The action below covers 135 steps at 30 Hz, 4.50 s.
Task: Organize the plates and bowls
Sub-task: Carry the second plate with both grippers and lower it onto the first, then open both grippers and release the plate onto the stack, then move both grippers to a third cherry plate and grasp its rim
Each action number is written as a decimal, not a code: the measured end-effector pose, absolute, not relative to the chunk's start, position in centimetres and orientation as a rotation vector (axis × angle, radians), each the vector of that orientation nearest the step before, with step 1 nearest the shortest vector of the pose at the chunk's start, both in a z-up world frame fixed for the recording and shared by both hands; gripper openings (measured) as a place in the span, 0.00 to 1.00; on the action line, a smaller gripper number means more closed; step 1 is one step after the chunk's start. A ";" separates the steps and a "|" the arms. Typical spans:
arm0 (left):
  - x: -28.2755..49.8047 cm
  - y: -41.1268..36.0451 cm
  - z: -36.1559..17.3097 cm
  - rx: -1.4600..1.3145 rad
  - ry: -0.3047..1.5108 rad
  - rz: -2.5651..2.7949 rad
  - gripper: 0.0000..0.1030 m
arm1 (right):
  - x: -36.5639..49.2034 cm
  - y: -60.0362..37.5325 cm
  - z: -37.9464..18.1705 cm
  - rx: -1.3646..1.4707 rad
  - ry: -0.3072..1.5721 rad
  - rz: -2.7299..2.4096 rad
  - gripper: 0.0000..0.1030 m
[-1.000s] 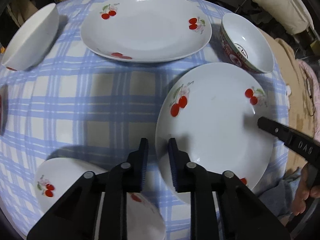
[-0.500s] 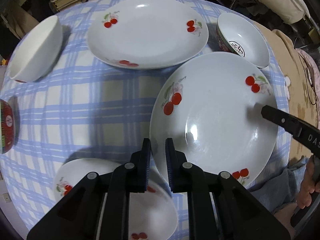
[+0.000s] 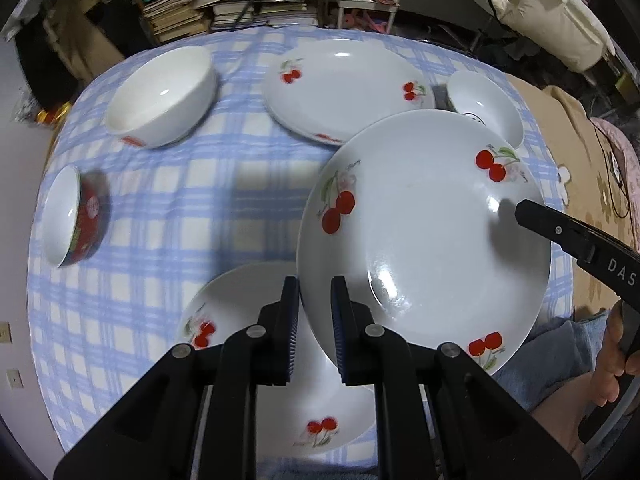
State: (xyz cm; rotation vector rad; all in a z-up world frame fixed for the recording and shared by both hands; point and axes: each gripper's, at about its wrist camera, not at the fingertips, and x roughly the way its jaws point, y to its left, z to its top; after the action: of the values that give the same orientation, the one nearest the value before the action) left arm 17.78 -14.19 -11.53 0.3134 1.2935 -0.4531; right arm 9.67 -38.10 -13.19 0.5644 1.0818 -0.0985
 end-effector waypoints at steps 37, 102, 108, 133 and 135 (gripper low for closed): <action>13.8 -0.7 -14.4 0.111 1.312 -0.237 0.15 | 10.7 -24.8 -15.9 0.376 1.155 0.142 0.17; 24.8 -10.3 -11.5 0.281 1.123 -0.146 0.82 | 21.4 -36.7 -11.1 0.284 0.937 -0.187 0.94; 28.6 -12.7 -12.2 0.173 1.152 -0.217 0.82 | 26.1 -38.4 -11.4 0.249 0.969 -0.135 0.94; 36.5 -18.5 -19.5 0.063 1.328 -0.338 0.28 | 34.9 -41.6 -19.3 0.184 1.244 0.002 0.20; 36.9 -19.0 -19.7 0.068 1.356 -0.397 0.14 | 34.8 -41.7 -19.4 0.186 1.239 0.025 0.19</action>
State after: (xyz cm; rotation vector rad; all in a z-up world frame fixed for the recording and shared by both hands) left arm 36.86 -19.01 -19.70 0.0680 1.3561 -0.3973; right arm 34.82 -41.71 -19.40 0.1864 1.2394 0.0247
